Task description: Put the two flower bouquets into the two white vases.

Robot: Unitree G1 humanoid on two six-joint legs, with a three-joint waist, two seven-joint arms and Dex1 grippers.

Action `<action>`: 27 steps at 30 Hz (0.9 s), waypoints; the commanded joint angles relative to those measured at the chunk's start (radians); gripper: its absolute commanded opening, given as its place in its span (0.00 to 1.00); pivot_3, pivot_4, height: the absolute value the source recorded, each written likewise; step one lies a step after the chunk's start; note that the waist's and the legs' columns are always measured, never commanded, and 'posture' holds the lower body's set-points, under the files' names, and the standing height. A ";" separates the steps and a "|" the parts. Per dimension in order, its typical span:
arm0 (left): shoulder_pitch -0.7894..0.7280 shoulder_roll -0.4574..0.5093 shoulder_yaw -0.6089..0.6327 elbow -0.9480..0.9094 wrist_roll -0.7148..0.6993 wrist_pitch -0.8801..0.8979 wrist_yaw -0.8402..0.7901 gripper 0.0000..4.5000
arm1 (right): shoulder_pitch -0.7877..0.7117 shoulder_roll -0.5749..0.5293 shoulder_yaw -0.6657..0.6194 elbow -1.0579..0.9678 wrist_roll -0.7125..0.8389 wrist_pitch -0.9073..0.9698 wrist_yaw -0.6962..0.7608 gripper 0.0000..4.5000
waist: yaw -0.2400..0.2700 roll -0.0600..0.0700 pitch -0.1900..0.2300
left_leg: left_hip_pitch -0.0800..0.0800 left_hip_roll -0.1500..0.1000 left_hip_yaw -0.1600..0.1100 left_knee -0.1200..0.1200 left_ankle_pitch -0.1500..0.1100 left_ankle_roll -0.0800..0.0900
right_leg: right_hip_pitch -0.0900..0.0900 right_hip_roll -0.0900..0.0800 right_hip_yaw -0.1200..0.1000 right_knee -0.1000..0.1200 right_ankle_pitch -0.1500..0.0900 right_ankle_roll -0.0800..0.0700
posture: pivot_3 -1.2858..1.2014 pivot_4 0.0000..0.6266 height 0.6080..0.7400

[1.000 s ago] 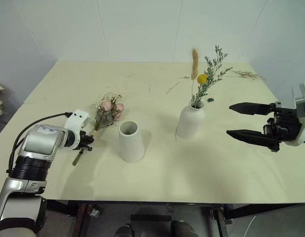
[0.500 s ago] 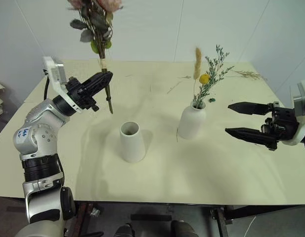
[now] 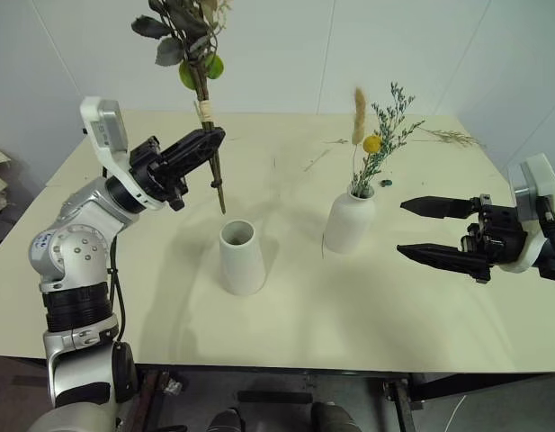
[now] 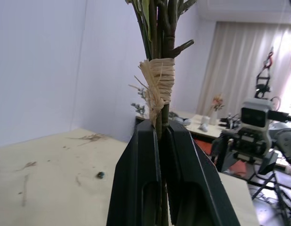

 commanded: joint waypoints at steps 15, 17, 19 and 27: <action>0.087 -0.054 -0.089 0.053 0.063 -0.229 -0.117 0.15 | 0.003 0.024 -0.039 -0.063 0.027 -0.006 -0.088 0.95 | 0.002 0.000 0.000 | 0.000 0.000 0.000 0.000 0.000 0.000 | 0.000 0.000 0.000 -0.001 0.000 0.000 | 0.52 0.24 1.00; 0.095 -0.039 -0.084 0.043 0.055 -0.210 -0.118 0.26 | 0.004 0.028 -0.038 -0.066 0.026 -0.009 -0.096 0.95 | 0.001 0.000 0.000 | 0.000 0.000 0.000 0.000 0.000 0.000 | 0.000 0.000 0.000 -0.001 0.000 0.000 | 0.52 0.24 1.00; 0.101 -0.024 -0.087 0.037 0.080 -0.235 -0.122 0.41 | 0.003 0.031 -0.038 -0.064 0.025 -0.011 -0.098 0.95 | -0.001 0.000 0.000 | 0.000 0.000 0.000 0.000 0.000 0.000 | 0.000 0.000 0.000 -0.001 0.000 0.000 | 0.52 0.24 1.00; 0.094 0.195 -0.120 0.142 0.222 -0.310 -0.238 0.61 | 0.006 0.036 -0.035 -0.046 0.017 -0.023 -0.089 0.95 | 0.000 0.000 0.000 | 0.000 0.000 0.000 -0.001 0.000 0.000 | 0.000 0.000 0.000 -0.001 0.000 -0.001 | 0.52 0.24 1.00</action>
